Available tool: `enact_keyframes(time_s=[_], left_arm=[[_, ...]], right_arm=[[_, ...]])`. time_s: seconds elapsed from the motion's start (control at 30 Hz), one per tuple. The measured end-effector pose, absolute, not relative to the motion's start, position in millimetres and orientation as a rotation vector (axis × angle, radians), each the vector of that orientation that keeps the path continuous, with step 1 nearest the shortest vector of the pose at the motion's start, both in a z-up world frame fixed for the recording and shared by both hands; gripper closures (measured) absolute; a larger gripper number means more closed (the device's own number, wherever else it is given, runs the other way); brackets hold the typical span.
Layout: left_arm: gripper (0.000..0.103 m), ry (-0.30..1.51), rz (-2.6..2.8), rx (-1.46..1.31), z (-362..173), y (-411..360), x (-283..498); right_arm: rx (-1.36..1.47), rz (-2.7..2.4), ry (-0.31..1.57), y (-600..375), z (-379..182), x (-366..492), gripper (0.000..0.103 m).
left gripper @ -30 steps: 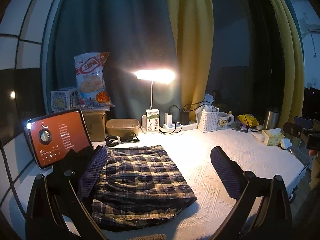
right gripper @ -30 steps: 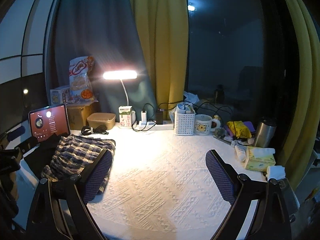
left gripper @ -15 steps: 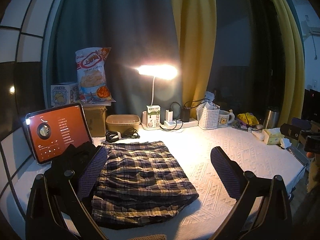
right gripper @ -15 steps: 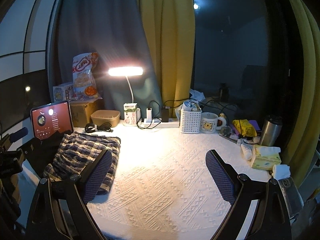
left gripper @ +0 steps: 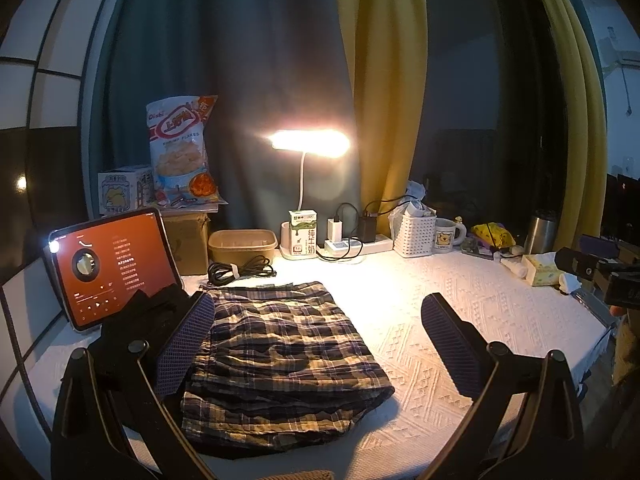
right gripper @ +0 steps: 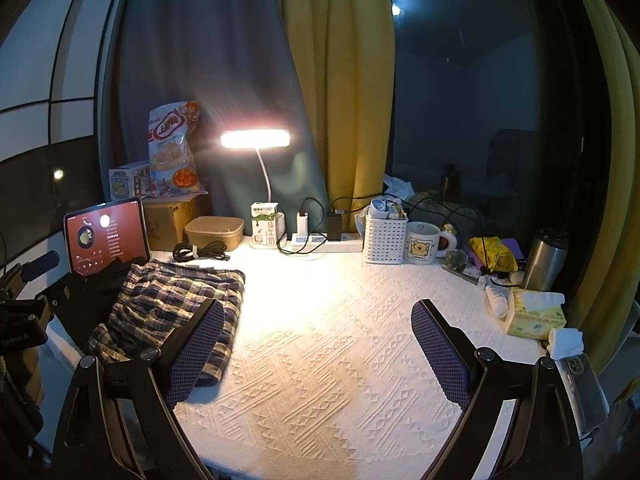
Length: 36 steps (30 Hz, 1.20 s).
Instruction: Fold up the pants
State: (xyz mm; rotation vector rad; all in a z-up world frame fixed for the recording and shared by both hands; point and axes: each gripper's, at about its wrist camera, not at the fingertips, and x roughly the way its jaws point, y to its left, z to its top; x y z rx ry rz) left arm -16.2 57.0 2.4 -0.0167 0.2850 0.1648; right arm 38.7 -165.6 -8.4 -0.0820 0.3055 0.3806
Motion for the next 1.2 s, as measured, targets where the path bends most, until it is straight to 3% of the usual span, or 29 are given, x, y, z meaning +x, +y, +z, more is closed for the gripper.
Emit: enact_keyframes(time_s=[1.2], left_arm=[[0.001, 0.274, 0.184, -0.015, 9.7, 59.5, -18.8]], right_arm=[[-0.089, 0.396, 0.324, -159.1, -11.8, 42.2, 0.007]])
